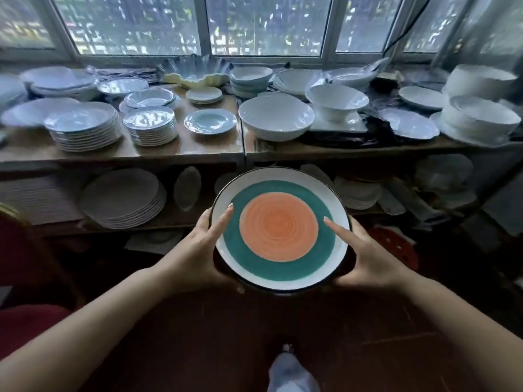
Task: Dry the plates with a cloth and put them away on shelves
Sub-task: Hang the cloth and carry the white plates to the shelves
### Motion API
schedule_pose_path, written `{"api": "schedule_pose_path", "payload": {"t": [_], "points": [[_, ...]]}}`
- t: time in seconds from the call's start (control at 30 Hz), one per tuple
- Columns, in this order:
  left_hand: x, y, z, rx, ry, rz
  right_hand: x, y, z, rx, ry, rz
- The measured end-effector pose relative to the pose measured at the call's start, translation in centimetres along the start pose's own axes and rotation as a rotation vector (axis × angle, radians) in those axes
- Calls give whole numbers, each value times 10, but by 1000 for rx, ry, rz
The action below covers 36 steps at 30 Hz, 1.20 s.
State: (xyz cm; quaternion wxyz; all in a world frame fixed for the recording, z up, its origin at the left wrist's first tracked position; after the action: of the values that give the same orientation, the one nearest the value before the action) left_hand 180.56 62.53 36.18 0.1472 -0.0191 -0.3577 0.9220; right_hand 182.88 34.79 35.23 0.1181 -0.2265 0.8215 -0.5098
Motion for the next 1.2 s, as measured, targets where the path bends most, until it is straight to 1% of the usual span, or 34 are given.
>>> {"api": "schedule_pose_path", "payload": {"t": [0.27, 0.43, 0.7, 0.8, 0.93, 1.03, 1.2], "points": [[-135, -57, -64, 33, -146, 129, -198, -19, 57, 9, -146, -105], [-210, -91, -93, 71, -185, 199, -309, -38, 77, 11, -226, -148], [-301, -152, -139, 79, -205, 266, -455, -45, 82, 39, -350, -158], [-331, -182, -164, 53, -221, 297, -509, -44, 81, 49, -355, -169], [-378, -228, -200, -114, -213, 306, -576, -44, 71, 31, -354, -148], [-415, -264, -234, -136, -206, 292, -626, -42, 63, 40, -348, -110], [-471, -308, -271, -188, -179, 233, -700, -33, 61, 58, -322, -105]]}}
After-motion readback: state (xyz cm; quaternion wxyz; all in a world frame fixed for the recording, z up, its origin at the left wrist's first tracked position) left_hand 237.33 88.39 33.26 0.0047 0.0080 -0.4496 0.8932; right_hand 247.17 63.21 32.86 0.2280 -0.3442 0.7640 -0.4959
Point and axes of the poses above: each hand's wrist, its own x-axis away from the middle knuckle, its own y-axis out of the palm, z = x × y, the point moved 8 cm from there along -x, towards the middle knuckle, and after that the axes turned 14 degrees about x, right-handed, at the moved point
